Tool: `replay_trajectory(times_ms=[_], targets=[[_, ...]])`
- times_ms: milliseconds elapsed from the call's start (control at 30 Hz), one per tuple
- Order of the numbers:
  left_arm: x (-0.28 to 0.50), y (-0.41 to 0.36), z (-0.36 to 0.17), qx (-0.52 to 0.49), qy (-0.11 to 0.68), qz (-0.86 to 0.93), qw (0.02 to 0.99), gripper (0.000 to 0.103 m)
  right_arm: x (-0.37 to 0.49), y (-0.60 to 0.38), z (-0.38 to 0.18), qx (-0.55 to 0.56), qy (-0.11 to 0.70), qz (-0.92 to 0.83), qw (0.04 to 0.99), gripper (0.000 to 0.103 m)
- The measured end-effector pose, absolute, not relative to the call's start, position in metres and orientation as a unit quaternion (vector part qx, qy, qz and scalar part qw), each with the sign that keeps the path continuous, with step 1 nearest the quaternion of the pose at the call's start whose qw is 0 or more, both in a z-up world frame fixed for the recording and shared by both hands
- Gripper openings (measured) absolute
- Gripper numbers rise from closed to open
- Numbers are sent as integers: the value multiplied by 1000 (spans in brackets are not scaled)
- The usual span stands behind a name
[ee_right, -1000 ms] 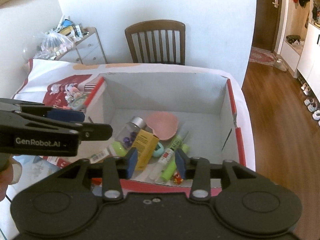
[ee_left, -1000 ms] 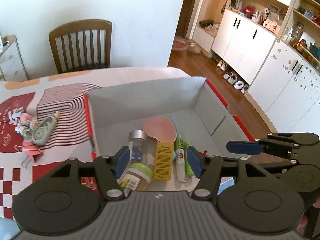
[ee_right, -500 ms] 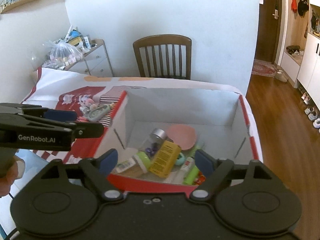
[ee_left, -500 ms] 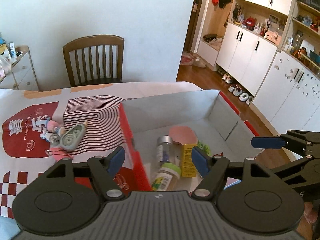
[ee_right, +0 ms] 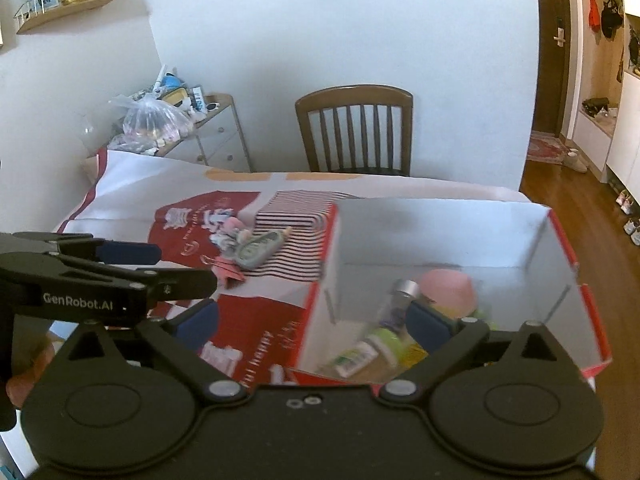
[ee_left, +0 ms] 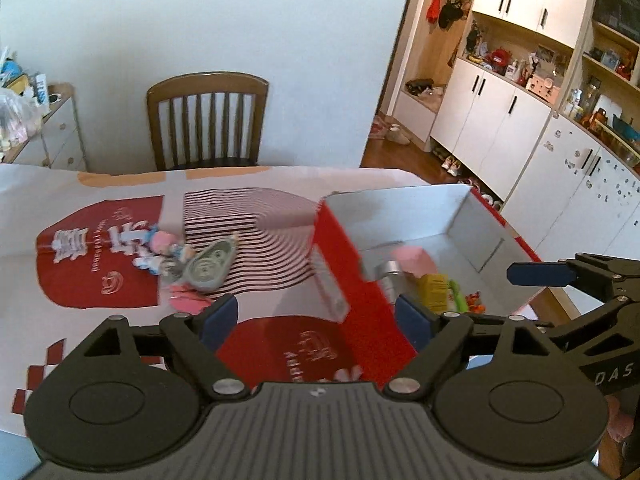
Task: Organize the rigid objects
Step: 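Withdraw both tools from the box toward the remaining table items, then grasp the white astronaut figurine with the left tool while the right tool grasps the pink binder clip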
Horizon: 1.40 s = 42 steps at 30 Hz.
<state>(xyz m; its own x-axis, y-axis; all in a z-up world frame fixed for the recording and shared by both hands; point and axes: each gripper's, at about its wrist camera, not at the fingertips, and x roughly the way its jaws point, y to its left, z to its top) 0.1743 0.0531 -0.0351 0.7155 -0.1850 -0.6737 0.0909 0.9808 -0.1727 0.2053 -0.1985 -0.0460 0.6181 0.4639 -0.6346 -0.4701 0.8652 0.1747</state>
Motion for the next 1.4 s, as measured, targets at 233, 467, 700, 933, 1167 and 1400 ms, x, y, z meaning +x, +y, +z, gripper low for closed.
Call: replay_trajectory(times_ms=[233, 467, 700, 933, 1167, 1400], targets=[[175, 103, -47, -57, 373, -68, 924, 100, 204, -154, -48, -17, 350, 252, 902, 102], [179, 141, -61, -50, 346, -58, 935, 101, 217, -123, -56, -10, 359, 242, 902, 102], [198, 179, -86, -85, 342, -33, 935, 100, 227, -95, -66, -23, 367, 255, 894, 102], [225, 203, -116, -72, 355, -17, 932, 100, 234, -61, -87, -59, 377, 277, 882, 101], [254, 221, -139, -97, 370, 3, 924, 100, 248, -37, -109, -81, 384, 288, 874, 97], [282, 218, -164, -75, 387, -15, 919, 100, 269, -21, -132, -94, 393, 291, 867, 88]])
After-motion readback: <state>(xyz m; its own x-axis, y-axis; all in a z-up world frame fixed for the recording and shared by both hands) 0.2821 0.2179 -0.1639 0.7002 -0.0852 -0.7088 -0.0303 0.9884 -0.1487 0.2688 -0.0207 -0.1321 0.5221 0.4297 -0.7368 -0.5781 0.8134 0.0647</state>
